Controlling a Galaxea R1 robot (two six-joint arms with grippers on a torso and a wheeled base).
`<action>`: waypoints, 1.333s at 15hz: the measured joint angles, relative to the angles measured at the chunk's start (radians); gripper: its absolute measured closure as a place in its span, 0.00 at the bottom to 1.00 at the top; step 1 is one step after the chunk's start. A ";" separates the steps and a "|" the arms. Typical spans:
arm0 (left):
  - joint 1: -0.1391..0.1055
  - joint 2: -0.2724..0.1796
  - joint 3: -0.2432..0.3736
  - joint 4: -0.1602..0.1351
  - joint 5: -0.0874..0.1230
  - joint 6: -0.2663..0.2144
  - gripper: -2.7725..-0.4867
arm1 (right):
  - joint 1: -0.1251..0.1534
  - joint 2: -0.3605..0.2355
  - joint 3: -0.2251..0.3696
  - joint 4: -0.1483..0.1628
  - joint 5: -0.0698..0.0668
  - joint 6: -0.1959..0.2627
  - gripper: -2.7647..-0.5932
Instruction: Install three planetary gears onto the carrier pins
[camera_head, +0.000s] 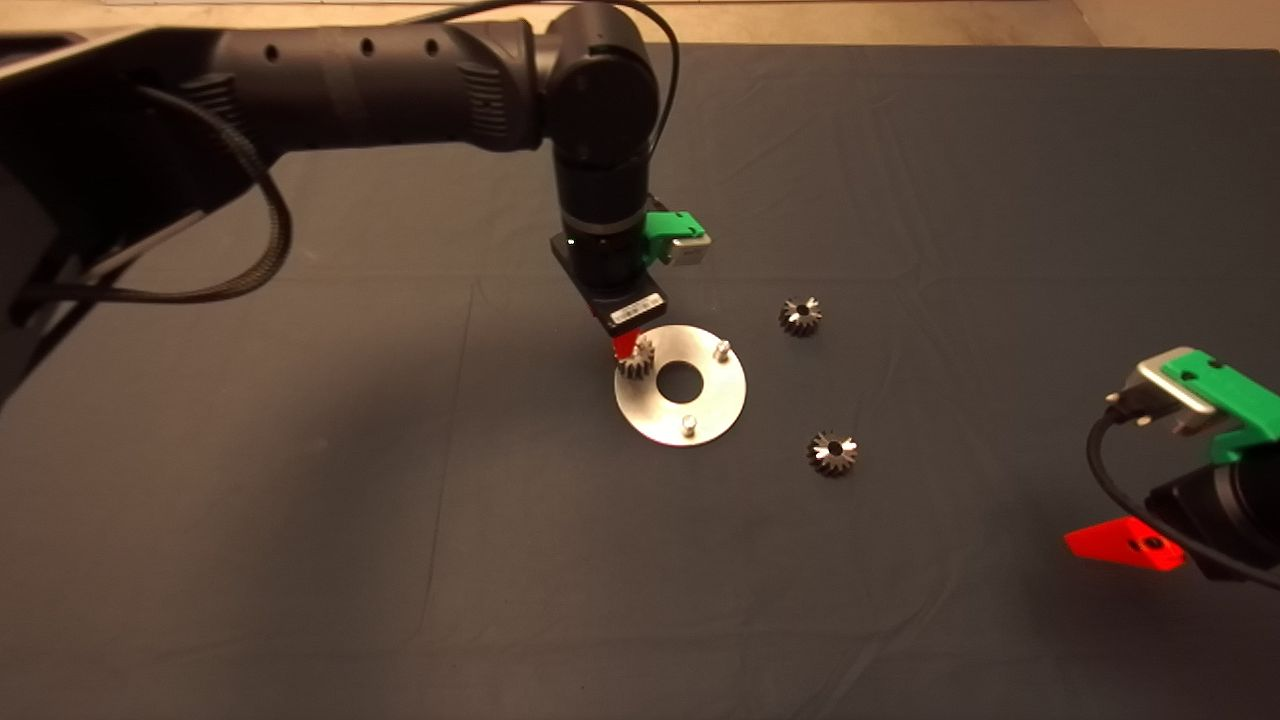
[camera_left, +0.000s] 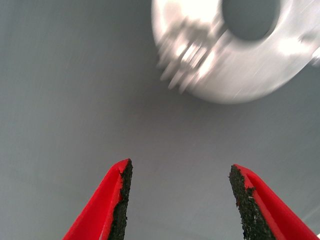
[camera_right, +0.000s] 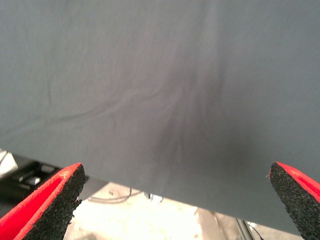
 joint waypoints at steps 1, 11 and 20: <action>0.000 -0.048 0.023 -0.003 0.001 -0.008 0.64 | -0.005 0.000 0.000 0.000 0.000 -0.006 0.01; 0.077 -0.216 0.298 0.166 0.010 -0.241 0.64 | -0.029 0.048 -0.001 0.001 0.002 -0.022 0.01; 0.100 -0.337 0.434 0.179 0.015 -0.306 0.64 | -0.029 0.237 -0.062 0.001 0.000 -0.023 0.01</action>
